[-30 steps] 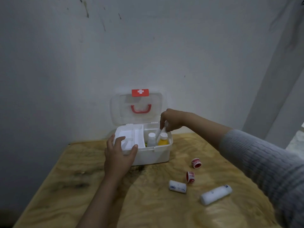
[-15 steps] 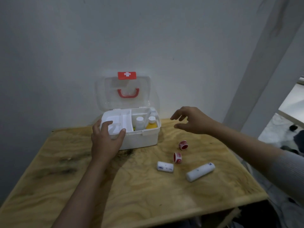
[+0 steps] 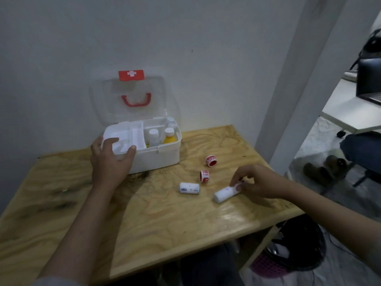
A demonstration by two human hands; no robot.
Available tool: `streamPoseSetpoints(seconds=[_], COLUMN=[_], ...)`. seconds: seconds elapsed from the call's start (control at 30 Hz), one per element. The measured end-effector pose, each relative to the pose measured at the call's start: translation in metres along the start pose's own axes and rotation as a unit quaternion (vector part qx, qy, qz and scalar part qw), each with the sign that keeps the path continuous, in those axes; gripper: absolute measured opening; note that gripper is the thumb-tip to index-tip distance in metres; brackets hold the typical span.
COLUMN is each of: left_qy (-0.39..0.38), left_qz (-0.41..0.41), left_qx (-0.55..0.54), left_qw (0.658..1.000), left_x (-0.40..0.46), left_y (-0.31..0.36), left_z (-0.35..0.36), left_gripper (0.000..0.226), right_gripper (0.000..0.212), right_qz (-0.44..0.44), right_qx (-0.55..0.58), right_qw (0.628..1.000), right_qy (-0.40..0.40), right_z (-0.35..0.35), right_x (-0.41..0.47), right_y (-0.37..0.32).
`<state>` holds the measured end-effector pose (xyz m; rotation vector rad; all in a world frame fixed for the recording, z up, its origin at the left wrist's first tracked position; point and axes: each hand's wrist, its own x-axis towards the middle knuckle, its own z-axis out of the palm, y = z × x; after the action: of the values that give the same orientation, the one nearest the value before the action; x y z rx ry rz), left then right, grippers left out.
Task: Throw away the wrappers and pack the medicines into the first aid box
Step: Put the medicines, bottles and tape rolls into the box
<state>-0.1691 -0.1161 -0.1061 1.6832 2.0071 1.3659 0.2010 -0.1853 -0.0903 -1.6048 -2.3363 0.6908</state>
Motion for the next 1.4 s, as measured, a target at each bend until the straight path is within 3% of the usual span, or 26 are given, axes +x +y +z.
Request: streamPoseSetpoints(seconds=[0.13,0.43,0.67,0.9,1.03,1.2,1.4], left_qy=[0.000,-0.017,-0.063,-0.119,-0.122,-0.118,-0.120], left_qz=[-0.002,-0.018,-0.020,-0.030,-0.023,-0.022,-0.028], left_qx=[0.000,-0.004,0.036,0.041,0.043,0.039,0.038], left_qw=[1.000,1.000,0.997,0.992,0.991,0.992,0.992], left_x=[0.001,0.000,0.003,0.007,0.006,0.007,0.008], left_y=[-0.001,0.000,-0.001,-0.004,-0.006,-0.006,-0.008], left_z=[0.001,-0.003,-0.010,-0.018,-0.018,-0.017,-0.015], left_gripper=[0.052,0.061,0.075,0.088,0.089,0.089,0.089], right_gripper=[0.019,0.016,0.018,0.016,0.023,0.029,0.019], right_qz=[-0.039,-0.101,-0.090,-0.053,-0.051,-0.052,-0.106], right_qx=[0.021,0.180,0.084,-0.083,-0.107,-0.139,-0.014], right_qw=[0.999,0.961,0.967,0.972,0.969,0.978,0.978], right_qy=[0.015,0.185,0.224,0.214,0.216,0.147,0.176], right_z=[-0.013,-0.040,0.000,0.029,0.031,0.028,0.004], right_x=[0.005,0.073,0.158,0.202,0.197,0.191,0.162], right_y=[-0.014,-0.117,-0.184,-0.202,-0.200,-0.199,-0.187])
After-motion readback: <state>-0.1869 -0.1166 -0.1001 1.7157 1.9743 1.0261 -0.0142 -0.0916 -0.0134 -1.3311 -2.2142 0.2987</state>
